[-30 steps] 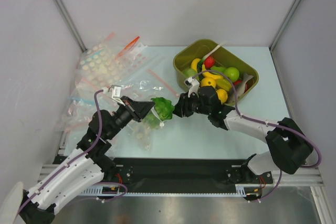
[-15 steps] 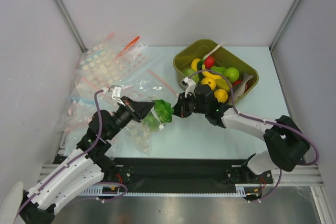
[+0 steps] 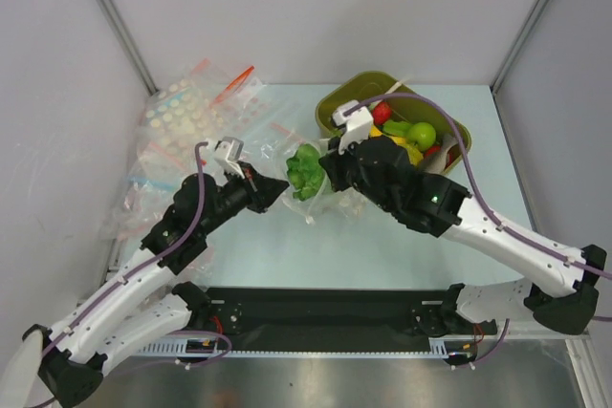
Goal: Place the food in the zip-top bag and seal the zipper
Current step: Adjust the zipper food storage bag at the center of the board.
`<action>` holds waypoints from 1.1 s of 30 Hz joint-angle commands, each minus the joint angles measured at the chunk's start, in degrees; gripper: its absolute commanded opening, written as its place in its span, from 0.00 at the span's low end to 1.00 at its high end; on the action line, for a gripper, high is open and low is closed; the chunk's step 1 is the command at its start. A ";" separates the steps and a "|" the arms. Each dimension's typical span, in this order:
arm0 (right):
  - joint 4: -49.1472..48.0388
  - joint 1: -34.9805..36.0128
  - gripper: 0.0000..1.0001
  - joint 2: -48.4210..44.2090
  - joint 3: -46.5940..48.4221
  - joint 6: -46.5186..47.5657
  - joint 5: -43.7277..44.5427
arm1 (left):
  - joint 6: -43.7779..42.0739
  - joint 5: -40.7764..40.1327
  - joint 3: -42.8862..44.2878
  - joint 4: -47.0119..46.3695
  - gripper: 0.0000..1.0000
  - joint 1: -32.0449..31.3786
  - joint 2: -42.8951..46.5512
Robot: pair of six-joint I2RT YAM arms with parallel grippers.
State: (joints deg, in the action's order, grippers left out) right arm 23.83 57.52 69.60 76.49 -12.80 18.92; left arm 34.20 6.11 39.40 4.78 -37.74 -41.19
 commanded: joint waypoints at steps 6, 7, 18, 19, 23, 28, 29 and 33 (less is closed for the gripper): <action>3.86 6.48 0.00 7.75 3.33 8.05 15.80 | -5.90 -4.52 6.66 9.89 0.00 -0.67 -3.90; 2.46 5.60 0.00 6.61 2.19 6.92 15.36 | -5.81 -5.31 6.48 9.90 0.00 -0.67 -1.98; -6.34 -1.98 0.00 -2.99 -9.78 4.44 2.99 | -2.99 10.30 -2.31 -10.14 0.00 -0.76 10.09; -8.43 -0.66 0.00 0.24 -9.87 5.14 1.31 | -2.99 10.41 -2.05 -10.05 0.01 -0.76 9.38; -7.93 6.98 0.00 5.18 -6.19 7.70 2.43 | -2.82 1.30 -0.90 -3.22 0.02 -0.76 6.48; -16.32 5.06 0.00 -6.12 -14.77 6.64 7.70 | -3.43 -2.08 2.00 2.09 0.00 -0.67 3.04; -18.45 4.97 0.00 -11.11 -17.23 6.82 9.80 | -3.43 1.15 0.96 0.60 0.00 -0.76 3.65; -27.78 4.54 0.00 -18.70 -25.77 7.79 9.39 | -3.17 -1.00 -1.86 -3.72 0.02 -0.76 8.92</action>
State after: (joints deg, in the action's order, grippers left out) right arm 8.86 62.39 55.64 52.25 -6.35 25.41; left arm 30.59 6.52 37.69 5.96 -38.39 -36.42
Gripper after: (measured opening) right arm 0.009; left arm 0.014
